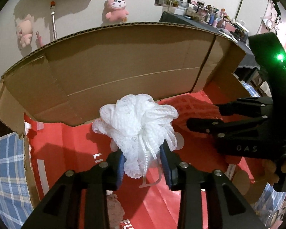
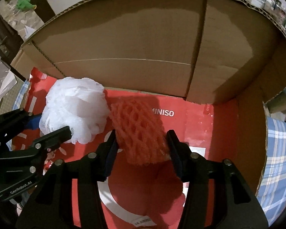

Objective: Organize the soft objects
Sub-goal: 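Open the left tool to drop the bath puff while the right tool releases the foam net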

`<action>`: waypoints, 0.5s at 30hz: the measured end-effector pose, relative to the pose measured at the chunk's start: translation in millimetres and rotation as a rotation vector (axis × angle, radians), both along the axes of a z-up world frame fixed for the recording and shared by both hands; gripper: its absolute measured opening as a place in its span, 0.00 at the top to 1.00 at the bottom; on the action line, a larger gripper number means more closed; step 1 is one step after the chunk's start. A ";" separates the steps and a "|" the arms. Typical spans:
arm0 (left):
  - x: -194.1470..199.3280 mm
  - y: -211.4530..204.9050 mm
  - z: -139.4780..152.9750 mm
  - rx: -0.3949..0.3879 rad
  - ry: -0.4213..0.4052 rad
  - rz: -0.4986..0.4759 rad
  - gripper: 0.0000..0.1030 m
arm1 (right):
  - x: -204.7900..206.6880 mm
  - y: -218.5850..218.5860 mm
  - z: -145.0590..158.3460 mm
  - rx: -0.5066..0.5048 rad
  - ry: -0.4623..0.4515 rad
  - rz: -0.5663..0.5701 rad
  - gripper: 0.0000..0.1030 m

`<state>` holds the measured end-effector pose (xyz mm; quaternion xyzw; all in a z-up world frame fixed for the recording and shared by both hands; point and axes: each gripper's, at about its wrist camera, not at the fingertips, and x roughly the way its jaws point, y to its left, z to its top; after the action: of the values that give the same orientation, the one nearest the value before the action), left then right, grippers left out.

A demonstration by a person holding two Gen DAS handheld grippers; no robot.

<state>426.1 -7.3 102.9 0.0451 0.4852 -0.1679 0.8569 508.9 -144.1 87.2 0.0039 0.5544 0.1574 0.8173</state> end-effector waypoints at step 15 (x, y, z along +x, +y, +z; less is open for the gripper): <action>-3.0 11.2 2.5 0.015 -0.007 0.048 0.37 | -1.8 -15.1 4.2 -0.004 0.003 -0.040 0.34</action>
<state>423.1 3.9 105.4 0.0403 0.4845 -0.1437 0.8620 507.1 -159.2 91.5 0.0134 0.5556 0.1400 0.8195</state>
